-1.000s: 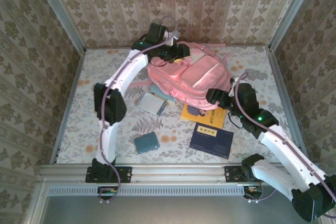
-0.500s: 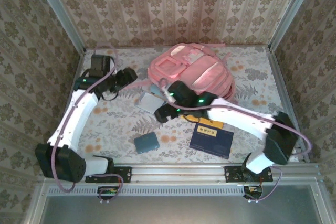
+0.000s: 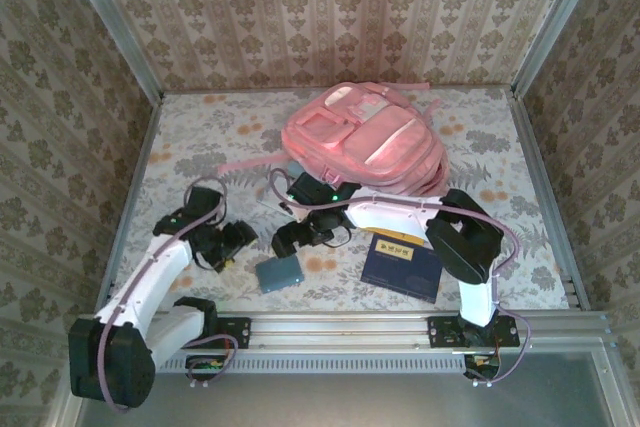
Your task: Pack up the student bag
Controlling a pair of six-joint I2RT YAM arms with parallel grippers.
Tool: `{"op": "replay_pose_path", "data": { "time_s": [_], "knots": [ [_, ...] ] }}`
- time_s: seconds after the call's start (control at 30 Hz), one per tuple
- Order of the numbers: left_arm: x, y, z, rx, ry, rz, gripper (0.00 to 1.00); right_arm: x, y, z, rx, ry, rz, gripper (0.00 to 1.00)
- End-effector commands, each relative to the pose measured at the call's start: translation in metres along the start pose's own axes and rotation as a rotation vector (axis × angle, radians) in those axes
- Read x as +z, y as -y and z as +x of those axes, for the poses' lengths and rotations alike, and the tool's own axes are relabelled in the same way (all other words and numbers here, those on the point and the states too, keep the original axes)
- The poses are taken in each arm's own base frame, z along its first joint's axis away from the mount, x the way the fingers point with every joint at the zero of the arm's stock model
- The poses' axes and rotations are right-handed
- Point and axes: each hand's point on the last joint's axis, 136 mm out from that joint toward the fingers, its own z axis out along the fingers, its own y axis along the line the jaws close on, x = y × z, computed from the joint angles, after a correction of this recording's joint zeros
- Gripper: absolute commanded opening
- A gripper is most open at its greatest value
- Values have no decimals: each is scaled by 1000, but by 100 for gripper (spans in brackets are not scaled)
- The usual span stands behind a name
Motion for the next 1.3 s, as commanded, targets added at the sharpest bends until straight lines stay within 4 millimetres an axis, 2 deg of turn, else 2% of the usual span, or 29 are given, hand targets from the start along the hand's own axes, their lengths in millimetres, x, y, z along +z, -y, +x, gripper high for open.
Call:
{"op": "replay_pose_path", "data": {
  "time_s": [0.0, 0.27, 0.43, 0.6, 0.73, 0.83, 0.93, 1.1, 1.27],
  "knots": [
    [13, 15, 17, -74, -90, 146, 69, 18, -12, 14, 148, -73, -165, 84],
    [36, 6, 32, -120, -144, 187, 65, 41, -2, 27, 266, -101, -224, 67],
    [41, 5, 34, -122, -147, 188, 61, 43, -3, 27, 279, -92, -246, 51],
    [46, 8, 34, -112, -156, 183, 59, 35, -5, 22, 279, -72, -259, 20],
    [46, 12, 34, -99, -158, 175, 58, 27, -6, 16, 287, -48, -282, 2],
    [38, 17, 29, -59, -133, 166, 59, 16, -1, 11, 293, -14, -279, 0],
    [19, 25, 16, 25, -73, 138, 67, -2, 10, 4, 319, 36, -285, 0],
    [-10, 45, -1, 99, -3, 162, 74, -45, 24, -12, 363, 152, -339, 0],
    [-25, 78, -5, 132, -10, 286, 83, -90, 38, -26, 405, 298, -370, 0]
  ]
}}
